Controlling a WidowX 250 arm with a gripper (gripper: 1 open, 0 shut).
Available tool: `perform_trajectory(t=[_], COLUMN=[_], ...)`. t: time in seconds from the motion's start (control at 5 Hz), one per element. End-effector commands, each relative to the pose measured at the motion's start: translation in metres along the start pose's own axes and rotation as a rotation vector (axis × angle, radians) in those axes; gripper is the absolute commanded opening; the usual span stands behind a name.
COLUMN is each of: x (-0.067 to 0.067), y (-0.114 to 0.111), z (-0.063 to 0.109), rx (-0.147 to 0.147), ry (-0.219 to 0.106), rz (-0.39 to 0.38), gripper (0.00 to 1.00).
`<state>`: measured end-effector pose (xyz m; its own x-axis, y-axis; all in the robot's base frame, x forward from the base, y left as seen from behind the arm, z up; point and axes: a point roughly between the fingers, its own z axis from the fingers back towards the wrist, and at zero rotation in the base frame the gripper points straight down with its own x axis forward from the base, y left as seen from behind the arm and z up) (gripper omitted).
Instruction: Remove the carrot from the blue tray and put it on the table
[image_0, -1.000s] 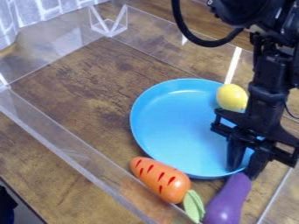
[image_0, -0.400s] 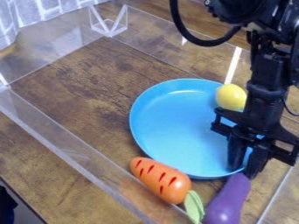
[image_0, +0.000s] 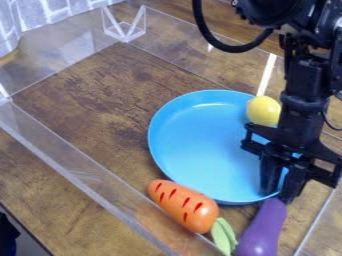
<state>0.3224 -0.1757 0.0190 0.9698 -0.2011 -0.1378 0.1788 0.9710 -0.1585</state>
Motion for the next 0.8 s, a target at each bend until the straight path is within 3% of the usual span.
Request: perform_trajectory(t=[0.0, 0.6], x=[0.0002, -0.0022], y=[0.0032, 0.0035], z=[-0.0071, 0.0025], rx=[-0.008, 0.027], ry=[0.019, 0.023], rz=[-0.014, -0.03], gripper=[0.0, 0.0])
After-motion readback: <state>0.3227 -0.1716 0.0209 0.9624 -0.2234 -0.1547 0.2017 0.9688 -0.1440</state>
